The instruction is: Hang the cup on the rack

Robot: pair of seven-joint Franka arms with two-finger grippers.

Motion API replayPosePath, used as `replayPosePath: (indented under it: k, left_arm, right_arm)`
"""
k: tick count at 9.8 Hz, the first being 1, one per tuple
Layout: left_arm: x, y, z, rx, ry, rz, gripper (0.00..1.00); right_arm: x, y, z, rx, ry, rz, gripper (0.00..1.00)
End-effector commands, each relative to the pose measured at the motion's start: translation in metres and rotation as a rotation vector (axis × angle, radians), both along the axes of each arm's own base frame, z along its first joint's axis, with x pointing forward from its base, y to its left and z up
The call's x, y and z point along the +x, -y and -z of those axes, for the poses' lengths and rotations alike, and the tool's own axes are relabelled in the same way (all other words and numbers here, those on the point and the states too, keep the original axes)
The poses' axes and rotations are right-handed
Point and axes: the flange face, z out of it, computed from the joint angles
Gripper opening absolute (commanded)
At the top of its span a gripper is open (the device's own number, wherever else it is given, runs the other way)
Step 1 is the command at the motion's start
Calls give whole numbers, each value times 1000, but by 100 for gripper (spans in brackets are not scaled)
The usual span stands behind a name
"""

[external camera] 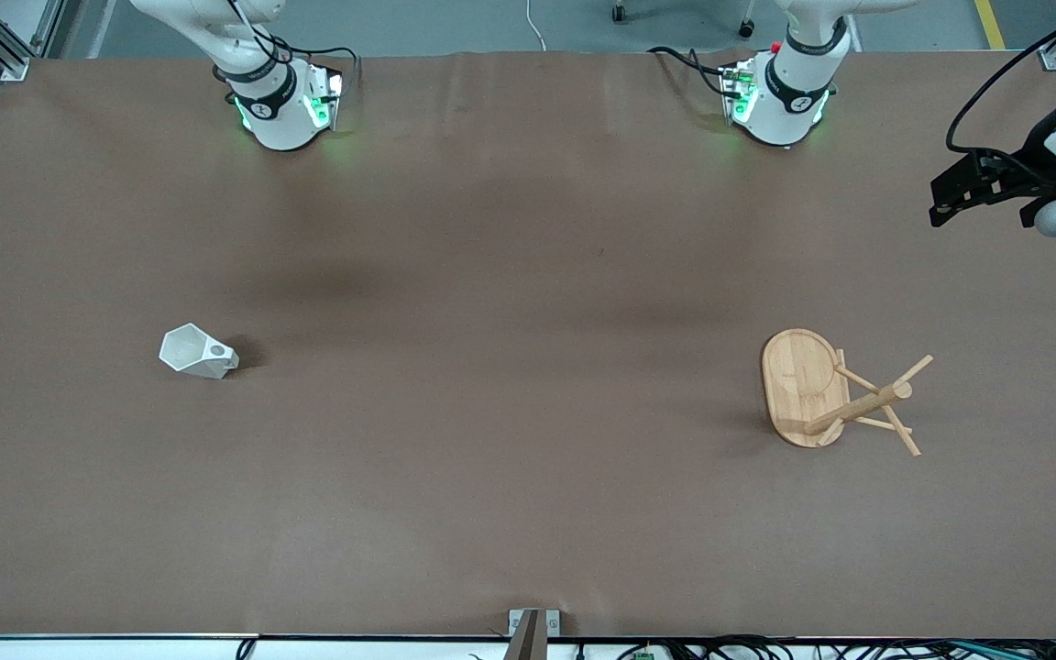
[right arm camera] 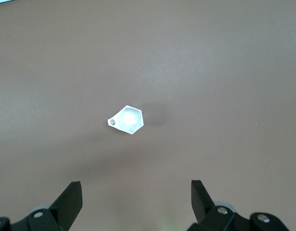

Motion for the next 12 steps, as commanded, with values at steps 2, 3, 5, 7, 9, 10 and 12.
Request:
replayPosePath:
  k: [2,3,5,7,9,10,12]
  left_arm:
    - [1,0,12,23,-34,15,100]
    - [2,0,13,23,-36,15,100]
    - [2,-2,13,23,-36,13,100]
    - [3,-1,15,21,-40,13,100]
    - [3,0,16,20,-42,18,100]
    - [4,0,17,20,-44,18,100]
    - [4,4,19,20,-47,24,100]
  right_arm:
    - [-1,-5,-2,25,24,-15,100]
    - [-1,-5,-2,25,24,-15,100]
    - [-1,-5,-2,26,19,-19,100]
    - [-1,-6,-2,14,17,-20,100]
    - [6,-11,9,17,-1,-34,100]
    - [17,-16,26,19,-26,-56,100]
    - [42,-14,94,23,-58,-57,100]
